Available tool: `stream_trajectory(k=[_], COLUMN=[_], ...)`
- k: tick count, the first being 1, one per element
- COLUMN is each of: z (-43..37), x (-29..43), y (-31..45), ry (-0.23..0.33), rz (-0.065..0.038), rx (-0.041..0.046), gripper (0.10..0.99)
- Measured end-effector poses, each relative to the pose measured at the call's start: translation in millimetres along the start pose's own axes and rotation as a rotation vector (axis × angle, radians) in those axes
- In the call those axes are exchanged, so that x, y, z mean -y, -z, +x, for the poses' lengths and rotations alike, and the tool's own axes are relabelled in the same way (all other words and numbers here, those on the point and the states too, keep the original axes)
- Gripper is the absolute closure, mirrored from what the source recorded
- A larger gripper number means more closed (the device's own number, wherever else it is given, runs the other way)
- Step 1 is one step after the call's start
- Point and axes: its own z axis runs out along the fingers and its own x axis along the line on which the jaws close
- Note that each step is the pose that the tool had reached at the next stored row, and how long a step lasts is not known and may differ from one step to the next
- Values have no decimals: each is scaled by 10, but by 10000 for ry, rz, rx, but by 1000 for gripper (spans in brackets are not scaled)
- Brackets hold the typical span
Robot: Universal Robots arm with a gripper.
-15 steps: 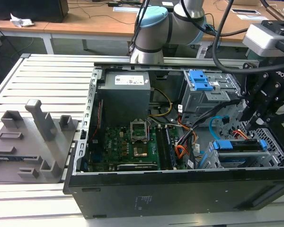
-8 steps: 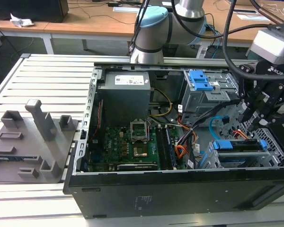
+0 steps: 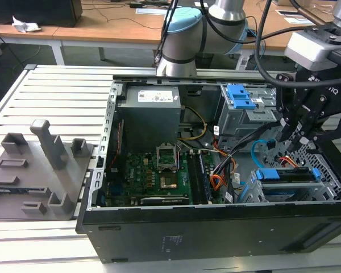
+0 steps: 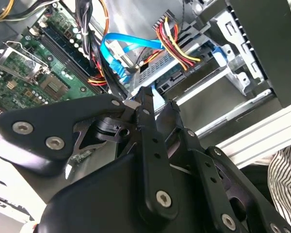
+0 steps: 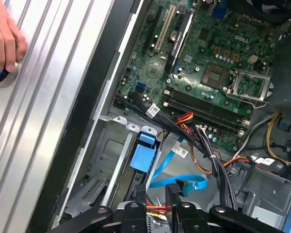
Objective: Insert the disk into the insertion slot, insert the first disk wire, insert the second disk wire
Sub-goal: 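Insert the second disk wire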
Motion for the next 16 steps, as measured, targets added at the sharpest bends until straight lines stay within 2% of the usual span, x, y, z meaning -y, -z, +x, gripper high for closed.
stream_trajectory(k=[5,11,13,16], z=[-48,-71,-104,-237], x=[-68,-62,-49,0], y=[-16,-114,-124,-148], ry=[-126,-211,-228,-266], rz=[-3,-6,-6,-8], rx=[7,9,12,13], gripper=[784,784,784,784])
